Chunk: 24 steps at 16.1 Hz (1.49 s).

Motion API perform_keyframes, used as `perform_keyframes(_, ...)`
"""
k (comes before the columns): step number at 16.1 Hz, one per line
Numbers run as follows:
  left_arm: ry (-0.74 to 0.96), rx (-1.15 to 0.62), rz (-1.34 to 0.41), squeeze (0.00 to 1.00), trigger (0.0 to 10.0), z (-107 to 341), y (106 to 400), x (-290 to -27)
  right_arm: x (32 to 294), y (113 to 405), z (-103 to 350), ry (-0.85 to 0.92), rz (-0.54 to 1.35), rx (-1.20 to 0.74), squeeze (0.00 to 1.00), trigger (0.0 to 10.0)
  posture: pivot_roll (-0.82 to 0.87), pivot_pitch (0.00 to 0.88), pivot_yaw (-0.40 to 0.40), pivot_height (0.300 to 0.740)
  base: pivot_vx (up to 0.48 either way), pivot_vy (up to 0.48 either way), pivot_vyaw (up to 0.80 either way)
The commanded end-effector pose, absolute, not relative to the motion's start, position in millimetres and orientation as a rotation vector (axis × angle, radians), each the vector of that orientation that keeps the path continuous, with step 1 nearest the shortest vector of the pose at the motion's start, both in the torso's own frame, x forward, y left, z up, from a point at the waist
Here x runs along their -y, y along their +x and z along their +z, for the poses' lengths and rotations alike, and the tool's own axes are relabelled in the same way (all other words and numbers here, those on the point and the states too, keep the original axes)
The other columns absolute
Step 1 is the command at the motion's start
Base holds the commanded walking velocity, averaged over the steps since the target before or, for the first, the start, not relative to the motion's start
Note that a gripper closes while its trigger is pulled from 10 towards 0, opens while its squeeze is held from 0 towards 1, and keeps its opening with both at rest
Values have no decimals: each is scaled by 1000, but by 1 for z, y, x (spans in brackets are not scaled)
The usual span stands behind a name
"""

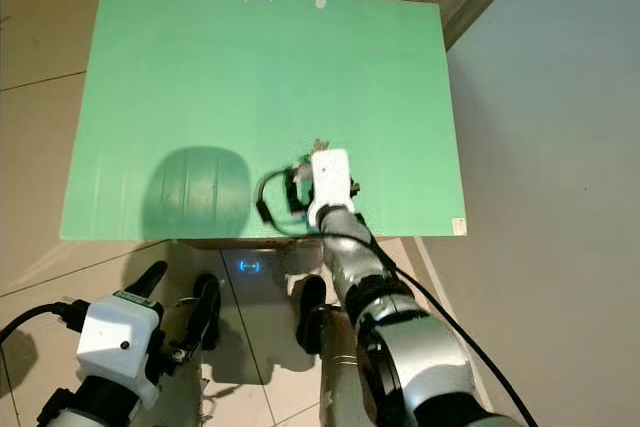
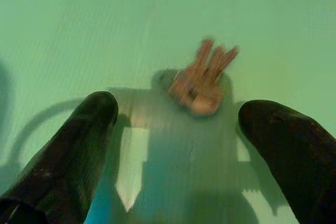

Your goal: Hang keys on a hook

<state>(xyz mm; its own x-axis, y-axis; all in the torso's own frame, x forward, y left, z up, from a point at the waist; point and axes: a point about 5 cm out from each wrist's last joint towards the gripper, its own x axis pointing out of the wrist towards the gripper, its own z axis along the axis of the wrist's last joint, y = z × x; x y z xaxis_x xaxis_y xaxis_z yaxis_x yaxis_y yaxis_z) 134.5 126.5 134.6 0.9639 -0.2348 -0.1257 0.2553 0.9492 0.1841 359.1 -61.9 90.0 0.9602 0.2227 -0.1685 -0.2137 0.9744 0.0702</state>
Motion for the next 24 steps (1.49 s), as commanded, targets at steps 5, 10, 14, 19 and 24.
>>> perform_keyframes(5, 190, -114, -267, 0, 10000, 132, 135, -119, 70, 359, 85, 118, 165, -226, 0, 10000, 466, 547, -180, 740, 0, 0, 0)
perform_keyframes(10, 195, -117, -263, 0, 10000, 132, 135, -121, 66, 356, 79, 106, 183, -251, 1000, 10000, 469, 556, -177, 740, 0, 0, 0)
perform_keyframes(14, 203, -109, -264, 0, 10000, 132, 137, -121, 59, 352, 77, 99, 221, -254, 0, 0, 450, 564, -183, 740, 0, 0, 0)
perform_keyframes(19, 210, -101, -255, 0, 10000, 132, 141, -123, 58, 351, 76, 117, 208, -245, 0, 0, 441, 574, -190, 740, 0, 0, 0)
perform_keyframes(24, 224, -95, -242, 0, 10000, 135, 140, -126, 54, 348, 74, 94, 213, -235, 0, 0, 461, 596, -186, 740, 0, 0, 0)
